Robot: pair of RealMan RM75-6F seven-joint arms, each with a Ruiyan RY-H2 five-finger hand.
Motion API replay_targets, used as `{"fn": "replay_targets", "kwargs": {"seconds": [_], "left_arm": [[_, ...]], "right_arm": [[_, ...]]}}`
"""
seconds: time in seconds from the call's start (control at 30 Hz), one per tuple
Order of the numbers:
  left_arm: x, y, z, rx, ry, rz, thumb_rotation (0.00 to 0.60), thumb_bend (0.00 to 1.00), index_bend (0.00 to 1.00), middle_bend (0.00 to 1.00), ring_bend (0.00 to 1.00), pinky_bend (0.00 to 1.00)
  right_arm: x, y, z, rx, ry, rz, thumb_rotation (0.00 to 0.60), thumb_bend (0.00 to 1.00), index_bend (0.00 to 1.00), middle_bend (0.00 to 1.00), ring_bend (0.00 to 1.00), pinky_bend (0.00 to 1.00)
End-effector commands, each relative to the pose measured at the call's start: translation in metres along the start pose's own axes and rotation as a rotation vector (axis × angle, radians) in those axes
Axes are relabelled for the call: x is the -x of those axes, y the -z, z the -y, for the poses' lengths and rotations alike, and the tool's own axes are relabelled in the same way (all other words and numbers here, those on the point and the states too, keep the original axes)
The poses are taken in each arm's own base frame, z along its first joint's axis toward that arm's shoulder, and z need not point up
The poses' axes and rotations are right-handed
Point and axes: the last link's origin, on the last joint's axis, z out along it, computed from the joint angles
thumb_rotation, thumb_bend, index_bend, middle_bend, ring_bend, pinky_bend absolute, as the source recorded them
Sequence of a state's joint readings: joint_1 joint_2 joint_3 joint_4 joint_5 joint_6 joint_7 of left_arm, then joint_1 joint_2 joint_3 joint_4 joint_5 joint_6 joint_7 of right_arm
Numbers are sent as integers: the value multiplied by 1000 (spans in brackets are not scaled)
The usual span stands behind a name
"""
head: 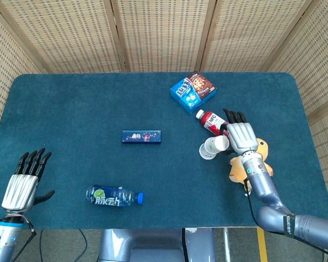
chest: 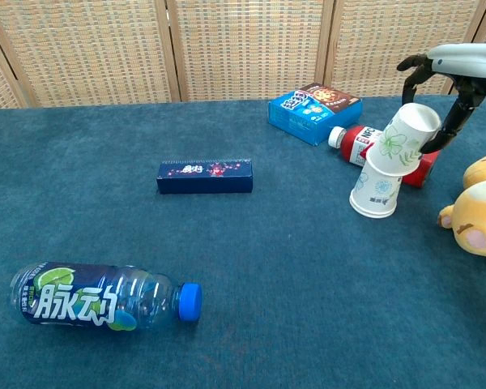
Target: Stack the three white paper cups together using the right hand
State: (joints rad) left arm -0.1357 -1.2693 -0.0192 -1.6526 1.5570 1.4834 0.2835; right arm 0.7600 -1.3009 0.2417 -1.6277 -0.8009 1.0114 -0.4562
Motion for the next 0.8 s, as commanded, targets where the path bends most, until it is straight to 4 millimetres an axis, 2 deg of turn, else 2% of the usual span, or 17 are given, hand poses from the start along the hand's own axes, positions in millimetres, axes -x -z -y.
{"fn": "replay_targets", "kwargs": {"seconds": [0.03,0.17,0.33,0.5,0.63,0.8], "left_arm": [[0,0,0,0,-2,-1,600,25,0,0,0,0],[1,-1,0,-3,-4,1,600,25,0,0,0,0],[1,-1,1,-5,-5,1,600,25,0,0,0,0],[1,-1,2,-10,-4,3,600,24,0,0,0,0],[-1,0,3,-11,3,-4,600,25,0,0,0,0],[-4,2,5,-17,14,-11,600,25,0,0,0,0]], "right_arm": [[2,-3,2,-6,-1,-2,600,174,516,0,0,0],[7,-8,4,-6,-5,2,600,175,479,0,0,0],[12,-9,5,-11,-7,7,600,174,318,0,0,0],[9,-3,-4,0,0,0,600,171,267,0,0,0],[4,13,-14,8,-17,-22,600,170,255,0,0,0],[2,49,-35,-3,-16,-76,600,170,231,0,0,0]]}}
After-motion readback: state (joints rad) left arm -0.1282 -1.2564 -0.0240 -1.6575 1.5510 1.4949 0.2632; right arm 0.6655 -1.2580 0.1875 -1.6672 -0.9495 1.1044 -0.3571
